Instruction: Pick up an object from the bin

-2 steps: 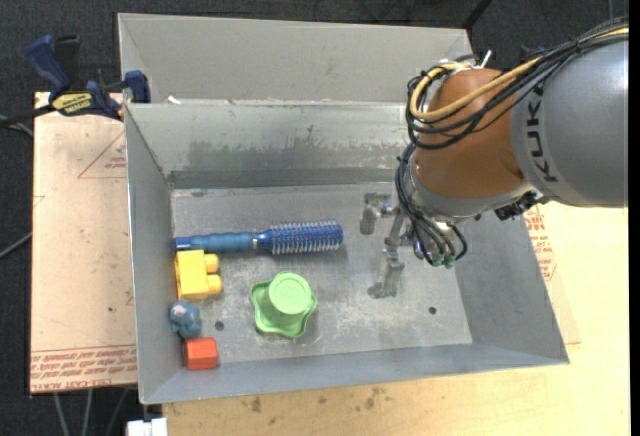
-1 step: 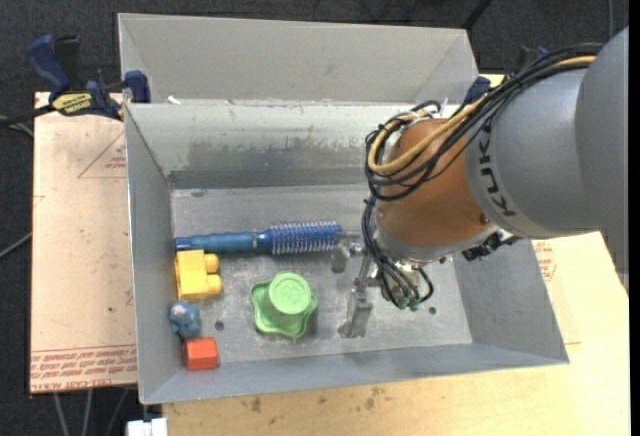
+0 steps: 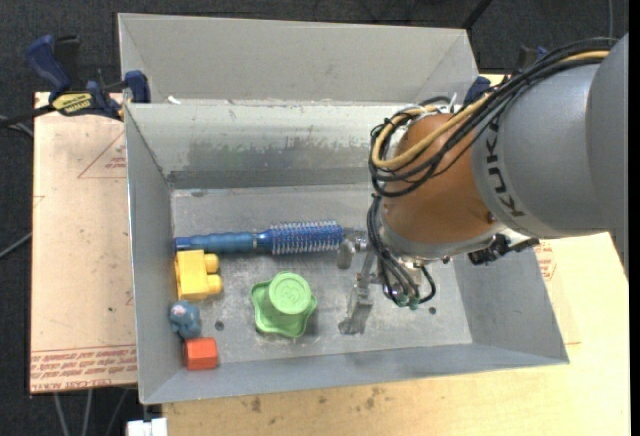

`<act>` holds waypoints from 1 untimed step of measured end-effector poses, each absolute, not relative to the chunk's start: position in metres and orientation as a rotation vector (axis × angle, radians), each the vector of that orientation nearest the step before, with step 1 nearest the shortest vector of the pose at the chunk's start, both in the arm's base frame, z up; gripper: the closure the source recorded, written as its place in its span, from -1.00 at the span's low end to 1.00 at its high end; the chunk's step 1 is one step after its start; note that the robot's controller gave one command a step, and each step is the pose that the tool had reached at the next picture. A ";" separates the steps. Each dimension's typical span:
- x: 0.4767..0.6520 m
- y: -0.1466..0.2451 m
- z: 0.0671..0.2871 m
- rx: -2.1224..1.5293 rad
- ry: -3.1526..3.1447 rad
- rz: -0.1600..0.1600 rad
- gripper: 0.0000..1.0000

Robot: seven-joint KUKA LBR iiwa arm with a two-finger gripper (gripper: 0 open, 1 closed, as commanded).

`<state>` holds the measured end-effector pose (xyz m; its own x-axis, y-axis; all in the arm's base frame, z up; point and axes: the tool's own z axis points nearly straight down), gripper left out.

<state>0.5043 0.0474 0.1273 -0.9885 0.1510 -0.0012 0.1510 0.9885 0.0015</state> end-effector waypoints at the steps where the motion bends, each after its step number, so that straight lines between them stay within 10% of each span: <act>1: 0.611 0.028 0.158 0.192 3.124 0.002 -1.00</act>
Offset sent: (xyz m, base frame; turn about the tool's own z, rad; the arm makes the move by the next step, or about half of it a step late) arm 0.1031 -0.0187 0.0287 -0.0306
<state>0.6114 0.0285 0.1578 -0.9924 0.1223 -0.0112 0.1223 0.9925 0.0019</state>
